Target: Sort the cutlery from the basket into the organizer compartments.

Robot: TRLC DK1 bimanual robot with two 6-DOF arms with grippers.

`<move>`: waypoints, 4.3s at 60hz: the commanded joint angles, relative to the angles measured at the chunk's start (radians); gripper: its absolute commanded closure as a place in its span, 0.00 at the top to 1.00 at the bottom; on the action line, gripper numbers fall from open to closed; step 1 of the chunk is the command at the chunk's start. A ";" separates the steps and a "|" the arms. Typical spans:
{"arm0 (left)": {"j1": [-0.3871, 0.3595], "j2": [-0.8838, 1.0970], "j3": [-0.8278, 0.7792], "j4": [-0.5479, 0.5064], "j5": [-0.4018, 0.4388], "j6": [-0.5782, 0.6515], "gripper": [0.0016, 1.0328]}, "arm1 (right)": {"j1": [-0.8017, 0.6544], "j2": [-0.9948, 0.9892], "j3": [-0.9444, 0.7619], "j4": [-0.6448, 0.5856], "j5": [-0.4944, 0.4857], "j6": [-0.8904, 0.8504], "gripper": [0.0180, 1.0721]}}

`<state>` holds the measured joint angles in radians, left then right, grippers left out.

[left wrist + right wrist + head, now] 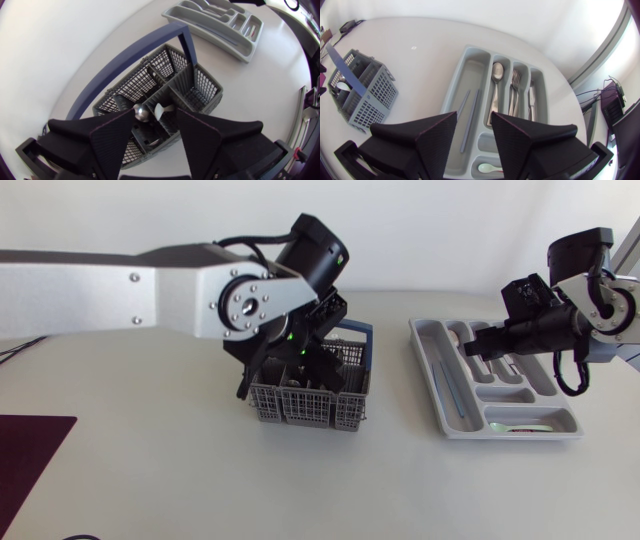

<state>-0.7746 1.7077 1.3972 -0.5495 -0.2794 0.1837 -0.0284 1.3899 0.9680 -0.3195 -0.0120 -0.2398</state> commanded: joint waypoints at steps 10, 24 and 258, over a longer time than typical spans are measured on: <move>0.014 0.063 0.132 -0.139 0.066 -0.095 0.54 | -0.039 -0.040 -0.061 -0.067 -0.078 -0.010 0.54; 0.020 0.101 0.151 -0.162 0.065 -0.101 0.52 | 0.008 -0.107 -0.112 -0.107 -0.123 -0.010 0.54; 0.075 -0.175 0.008 -0.142 0.552 -0.178 0.03 | 0.886 -0.661 -0.494 0.227 0.205 -0.236 0.57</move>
<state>-0.7116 1.4990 1.3693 -0.6815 0.2291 0.0441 0.8375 0.6949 0.4904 -0.1291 0.1684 -0.4500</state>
